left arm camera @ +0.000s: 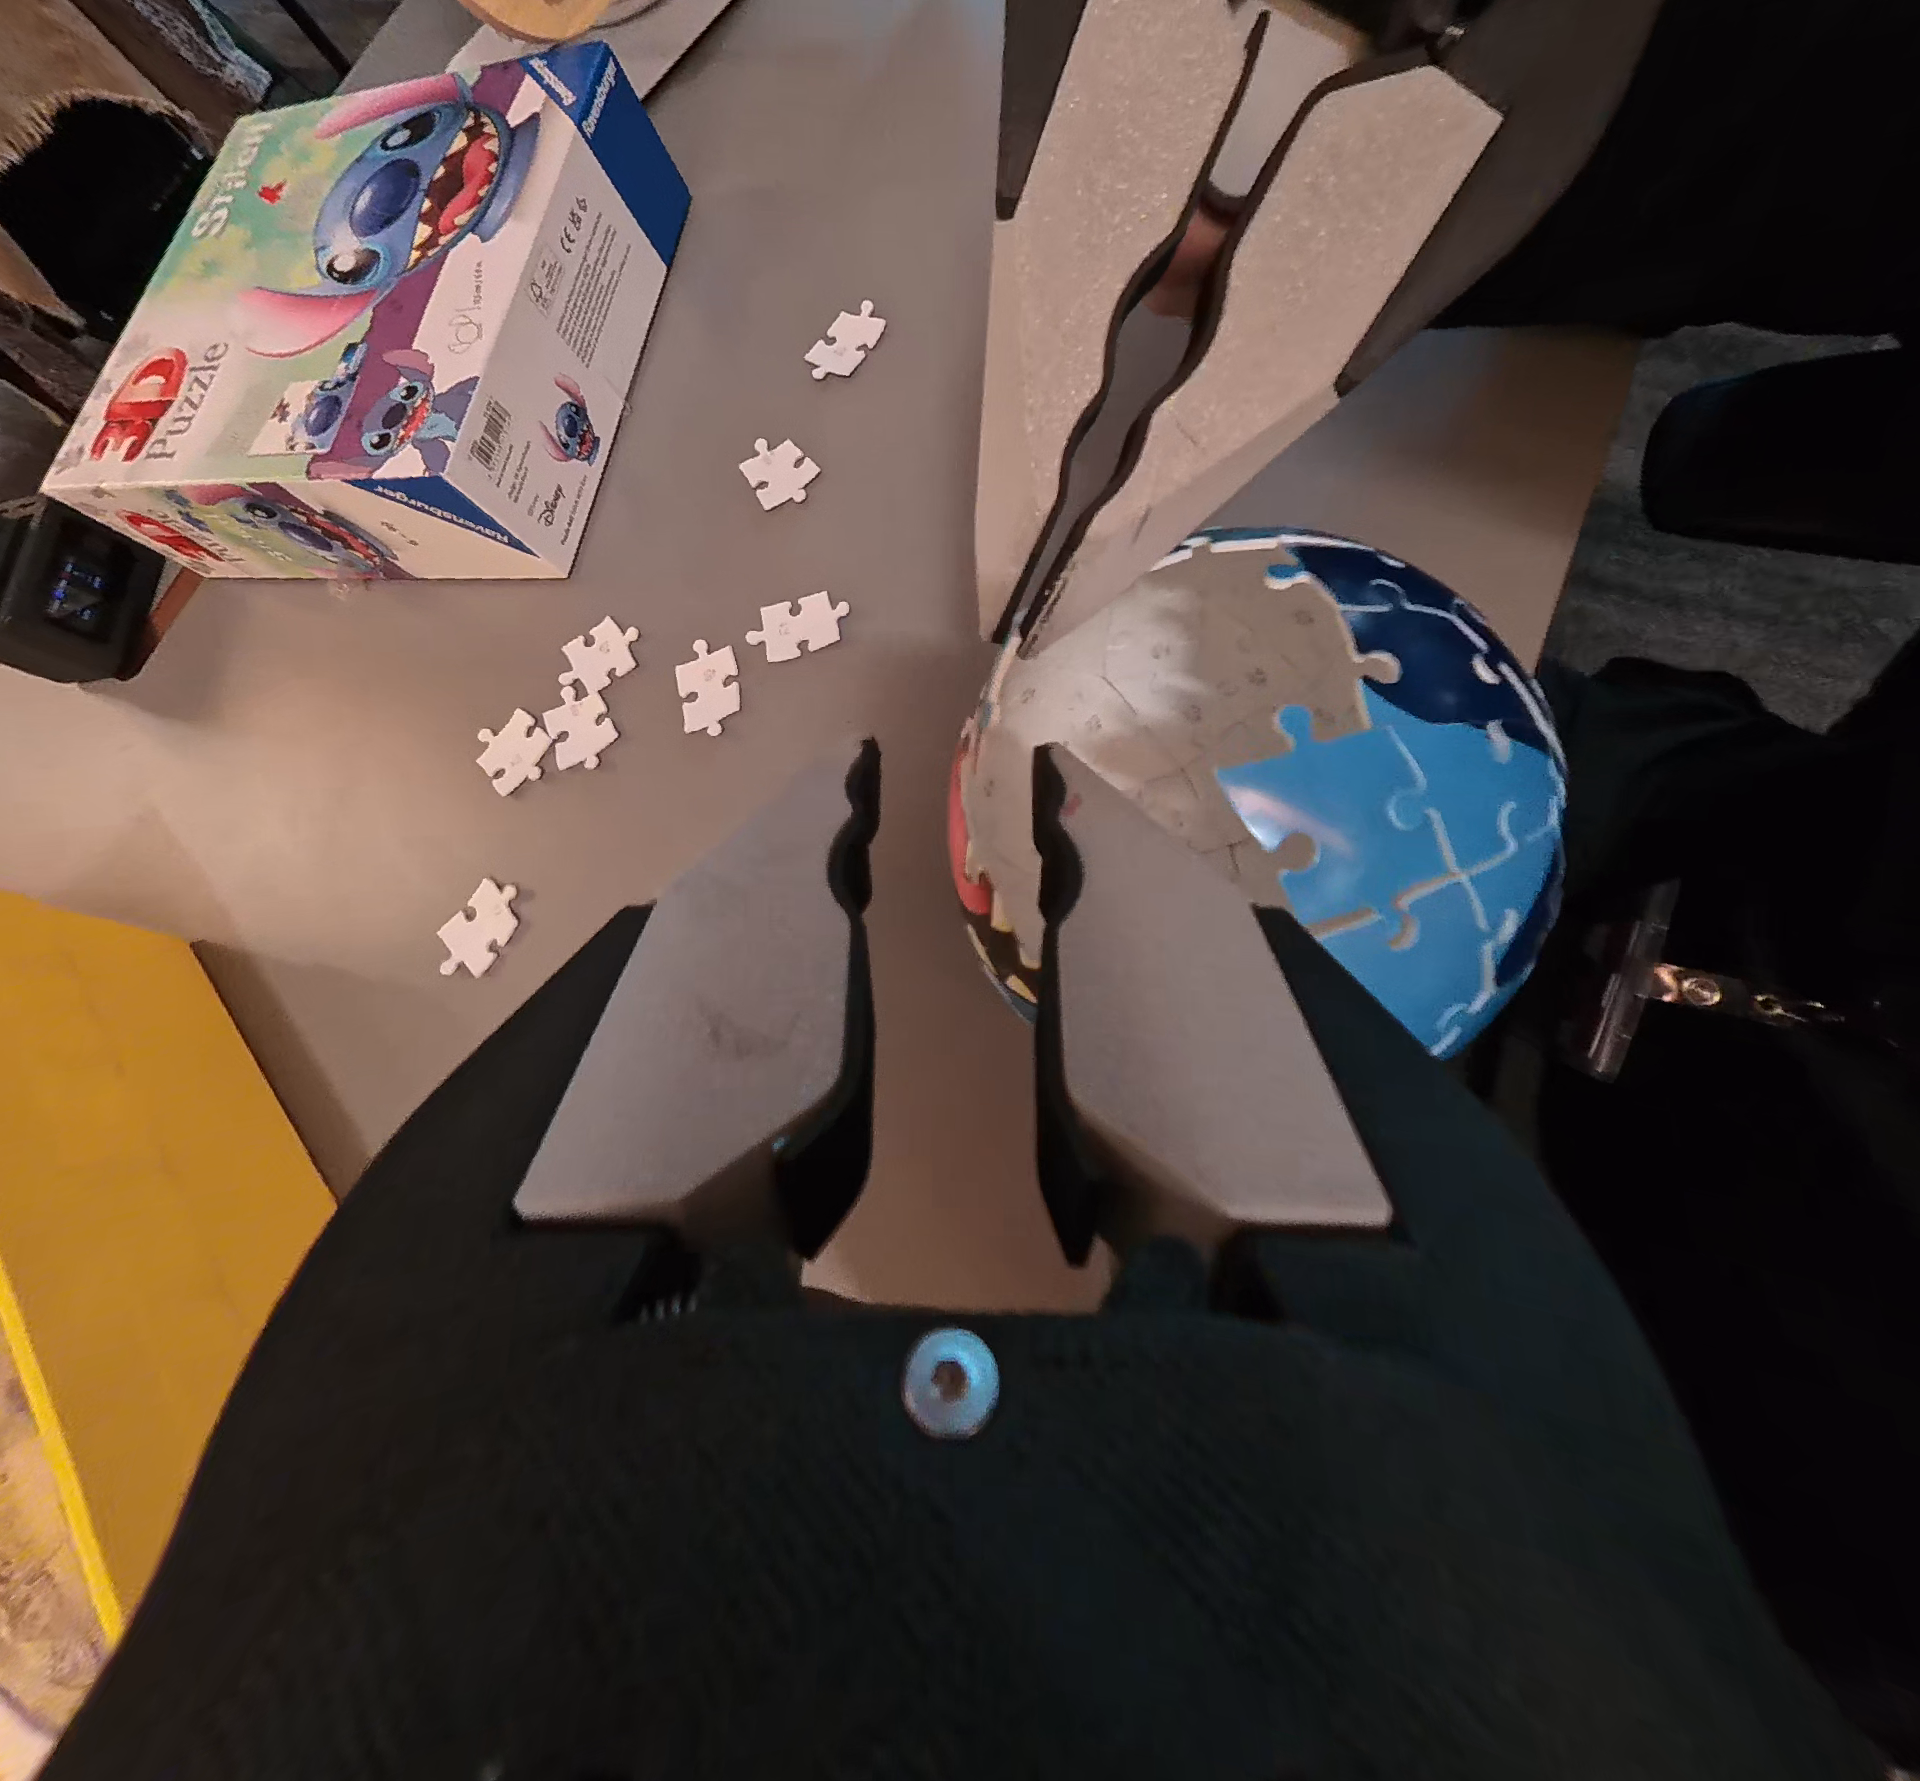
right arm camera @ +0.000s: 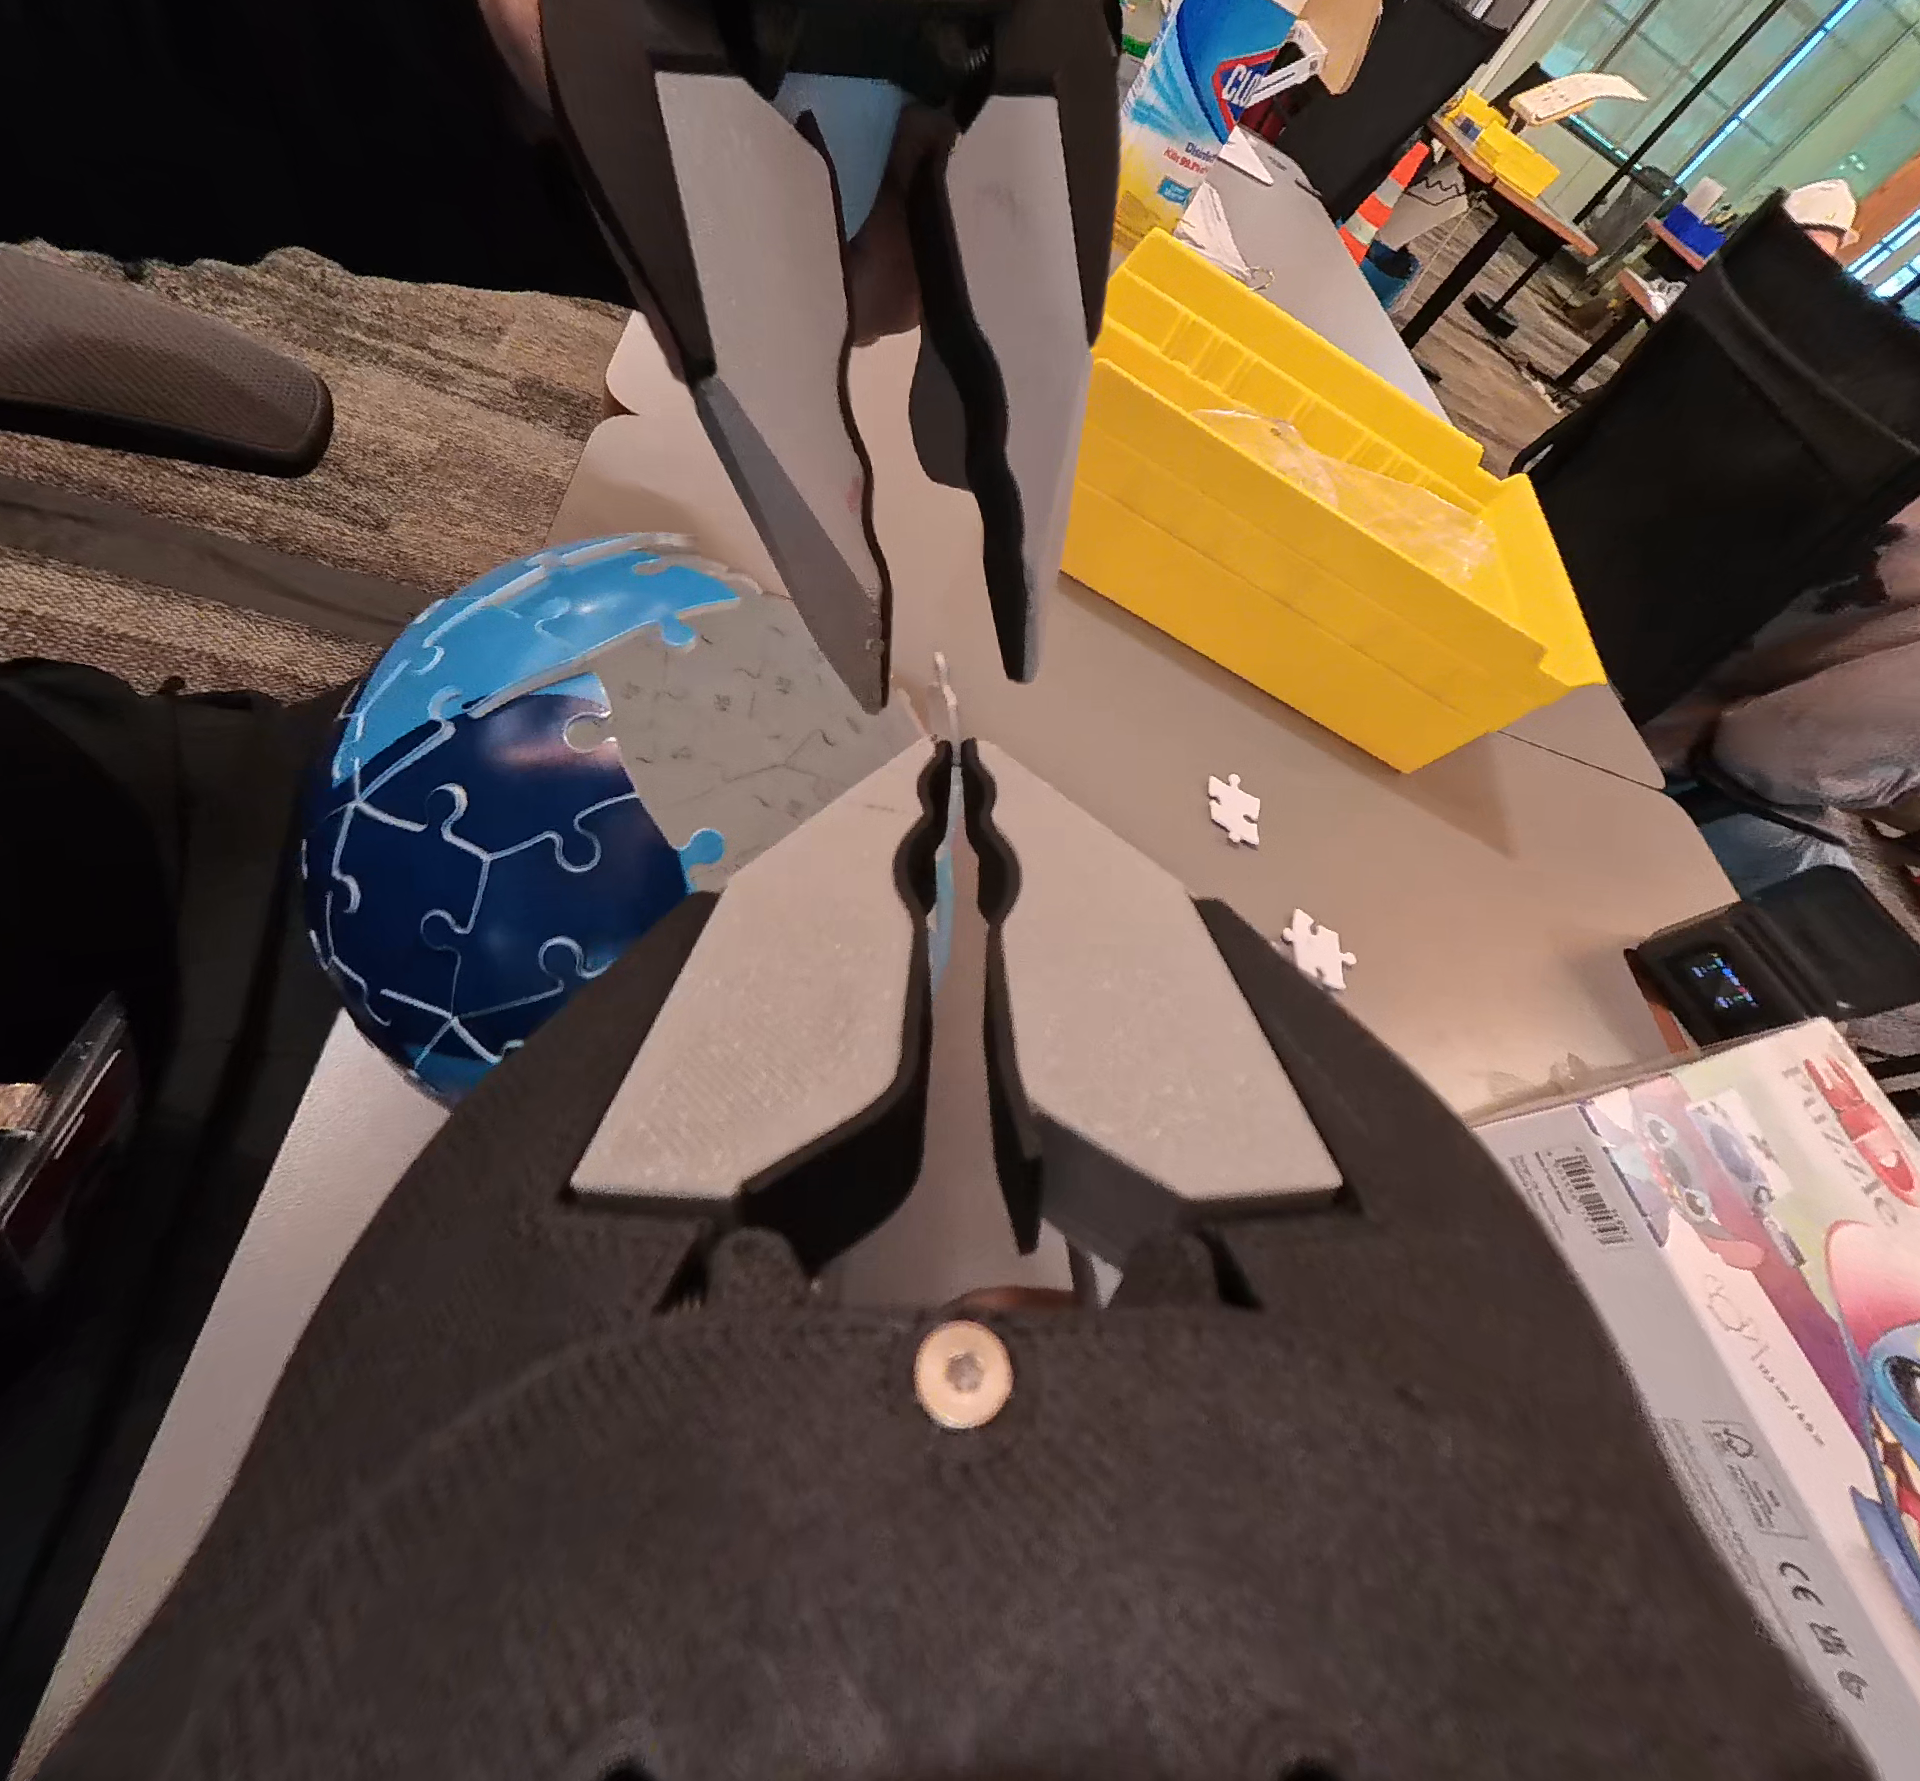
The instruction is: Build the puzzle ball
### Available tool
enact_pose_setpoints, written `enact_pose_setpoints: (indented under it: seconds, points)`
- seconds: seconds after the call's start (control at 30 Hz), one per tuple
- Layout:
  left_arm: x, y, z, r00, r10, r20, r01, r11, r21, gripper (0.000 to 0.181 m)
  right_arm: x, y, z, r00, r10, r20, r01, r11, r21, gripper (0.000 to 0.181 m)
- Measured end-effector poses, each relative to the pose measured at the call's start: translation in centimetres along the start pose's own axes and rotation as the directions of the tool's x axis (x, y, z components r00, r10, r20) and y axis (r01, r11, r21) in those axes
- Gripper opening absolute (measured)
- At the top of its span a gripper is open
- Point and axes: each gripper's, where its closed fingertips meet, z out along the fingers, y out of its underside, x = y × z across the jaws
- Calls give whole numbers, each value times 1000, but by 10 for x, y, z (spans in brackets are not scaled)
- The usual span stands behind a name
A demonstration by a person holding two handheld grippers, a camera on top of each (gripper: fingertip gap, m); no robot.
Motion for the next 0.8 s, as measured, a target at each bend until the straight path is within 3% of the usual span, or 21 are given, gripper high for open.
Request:
enact_pose_setpoints:
  seconds: [0.8]
  points:
    - [2,7,10,998,70,-4,-70,993,-94,20,-1,7,2,987,-156,-46,153,986,-69,0]
